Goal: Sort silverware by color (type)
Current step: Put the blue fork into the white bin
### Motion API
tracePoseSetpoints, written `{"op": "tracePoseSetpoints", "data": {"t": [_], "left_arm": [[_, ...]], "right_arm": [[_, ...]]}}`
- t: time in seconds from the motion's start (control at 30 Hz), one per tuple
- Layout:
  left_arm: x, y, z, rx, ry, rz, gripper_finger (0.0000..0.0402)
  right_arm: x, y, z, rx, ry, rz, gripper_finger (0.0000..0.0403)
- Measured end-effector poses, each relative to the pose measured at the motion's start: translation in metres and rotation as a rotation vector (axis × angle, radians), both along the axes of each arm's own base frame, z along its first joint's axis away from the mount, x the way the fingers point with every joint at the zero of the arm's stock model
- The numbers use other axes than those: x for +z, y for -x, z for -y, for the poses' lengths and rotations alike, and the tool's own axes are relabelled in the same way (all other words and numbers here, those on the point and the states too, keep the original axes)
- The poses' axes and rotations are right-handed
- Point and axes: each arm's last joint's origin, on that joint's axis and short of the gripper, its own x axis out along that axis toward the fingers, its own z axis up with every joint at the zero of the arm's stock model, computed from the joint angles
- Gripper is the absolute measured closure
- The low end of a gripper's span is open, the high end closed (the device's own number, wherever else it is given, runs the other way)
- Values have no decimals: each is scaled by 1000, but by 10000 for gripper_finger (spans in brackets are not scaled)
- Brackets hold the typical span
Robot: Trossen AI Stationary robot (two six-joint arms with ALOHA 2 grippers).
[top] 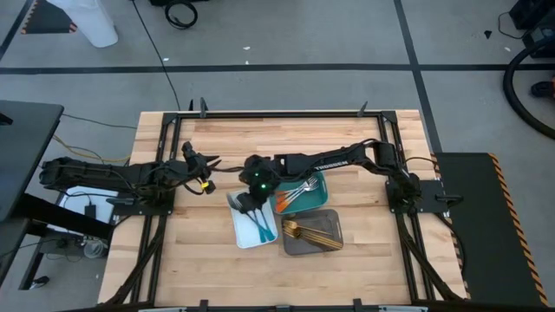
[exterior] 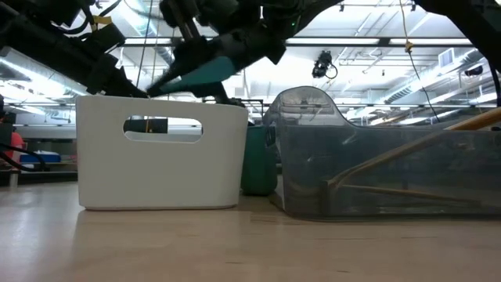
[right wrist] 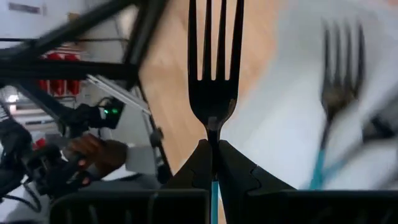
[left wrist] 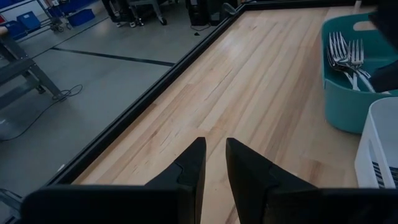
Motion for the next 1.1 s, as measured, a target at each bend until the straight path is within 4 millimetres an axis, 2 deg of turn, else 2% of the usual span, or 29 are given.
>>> {"op": "tracePoseSetpoints", "data": {"t": [0.1,0.33,0.8,1.03,1.1], "left_arm": [[0,0,0,-1,0,-1,331],[0,0,0,-1,-1,-6,331],[-1,0,0,-1,-1,-10,331],[-1,1,0,-1,-1,-15,331],[-2,1,0,-1,-1,-18,331]], "right_arm": [[1,-1,-2,9,70,47,387],[-8,5,-7,20,161,-34,387],[-10,6,-15,24,313,-14,387],[-40,1,-19,67,252,-80,387],[-40,0,-18,70,232,-77,387]]}}
